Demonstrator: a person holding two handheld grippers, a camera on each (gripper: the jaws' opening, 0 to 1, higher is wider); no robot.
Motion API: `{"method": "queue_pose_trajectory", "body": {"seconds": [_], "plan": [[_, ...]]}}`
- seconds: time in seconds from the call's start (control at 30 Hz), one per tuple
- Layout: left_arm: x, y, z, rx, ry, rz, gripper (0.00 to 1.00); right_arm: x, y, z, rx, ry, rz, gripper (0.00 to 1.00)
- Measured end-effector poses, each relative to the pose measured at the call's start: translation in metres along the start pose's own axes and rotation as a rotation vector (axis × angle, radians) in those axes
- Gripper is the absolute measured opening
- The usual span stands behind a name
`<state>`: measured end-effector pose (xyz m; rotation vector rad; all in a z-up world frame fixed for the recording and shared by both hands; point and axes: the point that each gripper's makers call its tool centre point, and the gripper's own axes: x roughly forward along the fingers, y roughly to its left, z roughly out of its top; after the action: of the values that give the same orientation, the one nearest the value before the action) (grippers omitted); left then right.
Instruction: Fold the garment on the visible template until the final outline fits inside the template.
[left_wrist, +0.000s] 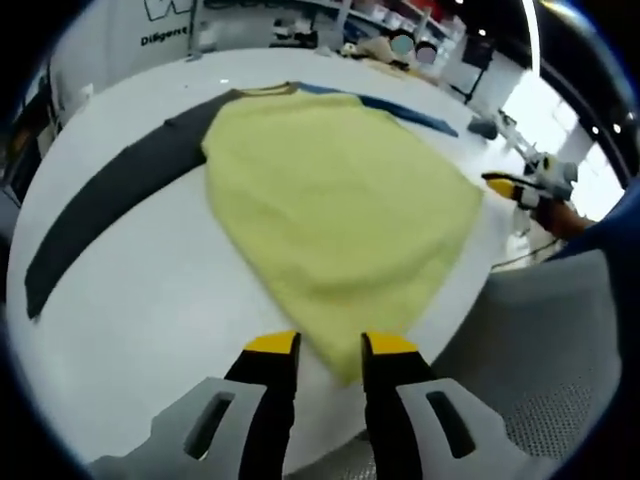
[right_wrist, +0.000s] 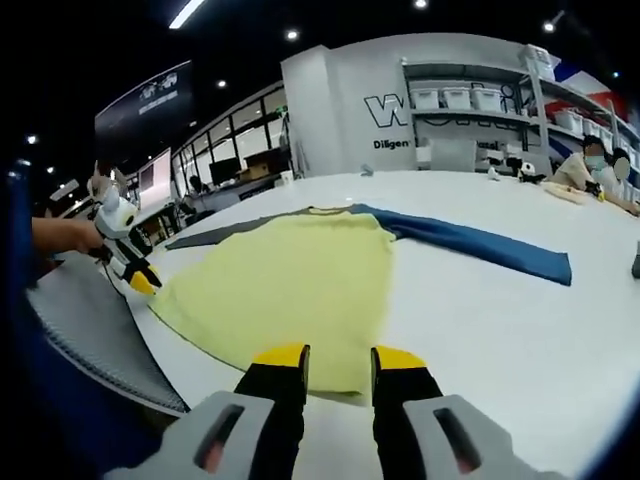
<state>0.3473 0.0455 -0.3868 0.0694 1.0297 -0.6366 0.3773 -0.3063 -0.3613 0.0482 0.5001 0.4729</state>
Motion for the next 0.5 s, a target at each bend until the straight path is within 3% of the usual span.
{"method": "queue_pose_trajectory", "body": {"seconds": [0.2,0.4,0.5], "plan": [[0.001,0.002,-0.003,-0.003,-0.031,0.031,0.18,0.009,-0.009,-0.014,-0.001,0.061,-0.047,0.18],[0.002,-0.001,-0.004,0.009,-0.051,0.051,0.06,0.011,-0.014,-0.024,-0.023,0.112,-0.067,0.01],[0.002,-0.003,-0.003,0.001,-0.056,0.056,0.04,0.01,-0.014,-0.023,-0.001,0.105,-0.058,0.0]]}}
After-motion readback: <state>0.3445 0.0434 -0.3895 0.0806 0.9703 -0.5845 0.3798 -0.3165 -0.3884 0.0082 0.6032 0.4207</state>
